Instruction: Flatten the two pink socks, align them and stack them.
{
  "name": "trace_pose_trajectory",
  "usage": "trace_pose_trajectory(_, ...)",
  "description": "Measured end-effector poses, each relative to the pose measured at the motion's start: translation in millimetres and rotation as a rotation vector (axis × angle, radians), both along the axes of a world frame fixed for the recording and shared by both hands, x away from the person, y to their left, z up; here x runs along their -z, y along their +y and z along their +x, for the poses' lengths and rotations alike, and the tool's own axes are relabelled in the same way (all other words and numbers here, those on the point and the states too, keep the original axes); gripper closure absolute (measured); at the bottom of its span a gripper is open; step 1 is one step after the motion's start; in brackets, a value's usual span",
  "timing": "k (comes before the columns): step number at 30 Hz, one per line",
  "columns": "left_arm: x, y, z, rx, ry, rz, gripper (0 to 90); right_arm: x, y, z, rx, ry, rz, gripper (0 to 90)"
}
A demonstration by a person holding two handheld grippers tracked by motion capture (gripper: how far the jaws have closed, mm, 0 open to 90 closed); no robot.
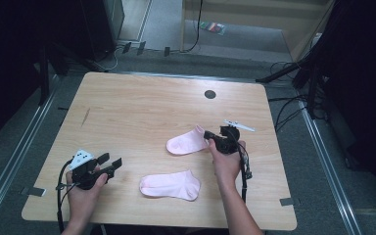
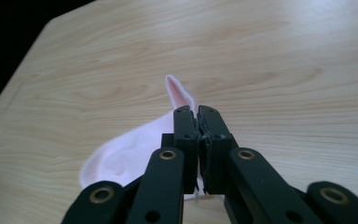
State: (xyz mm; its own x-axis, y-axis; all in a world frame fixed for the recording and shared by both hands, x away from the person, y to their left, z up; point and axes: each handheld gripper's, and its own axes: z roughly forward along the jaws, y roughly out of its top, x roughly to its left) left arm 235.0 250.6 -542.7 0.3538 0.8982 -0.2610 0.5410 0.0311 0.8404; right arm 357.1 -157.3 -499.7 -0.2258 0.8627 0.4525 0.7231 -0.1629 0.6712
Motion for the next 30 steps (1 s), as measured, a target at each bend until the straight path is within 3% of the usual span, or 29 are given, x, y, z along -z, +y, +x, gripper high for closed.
trace_pose_trajectory(3, -6.0, -5.4, 3.5, 0.030, -0.002, -0.018, 42.0, 9.3, -18.3, 9.8, 0.069, 0.018, -0.047, 73.3)
trace_pose_trajectory(6, -12.7, -12.8, 10.8, 0.054, 0.001, -0.026, 44.2, 12.0, -30.3, 10.3, 0.102, -0.024, -0.089, 67.1)
trace_pose_trajectory(9, -18.6, -24.3, 22.6, 0.081, 0.002, -0.006, 46.5, 13.7, -33.9, 9.3, 0.065, -0.041, -0.088, 64.8)
trace_pose_trajectory(14, -23.5, -53.2, 45.8, 0.129, 0.021, 0.048, 46.8, 17.8, -25.2, 8.7, 0.014, -0.056, -0.174, 60.6)
trace_pose_trajectory(19, -28.3, -85.2, 64.2, 0.177, 0.047, 0.089, 47.7, 22.6, -19.1, 10.3, -0.004, -0.060, -0.208, 58.0)
trace_pose_trajectory(25, -26.6, -114.9, 84.3, 0.188, 0.091, 0.089, 49.3, 28.7, -19.1, 14.3, 0.012, -0.038, -0.228, 54.8)
trace_pose_trajectory(28, -24.1, -121.8, 92.4, 0.174, 0.120, 0.075, 53.7, 28.9, -20.5, 15.6, 0.029, -0.066, -0.253, 52.3)
trace_pose_trajectory(30, -20.6, -127.2, 97.3, 0.156, 0.147, 0.071, 56.6, 29.6, -21.3, 17.6, 0.025, -0.067, -0.240, 52.0)
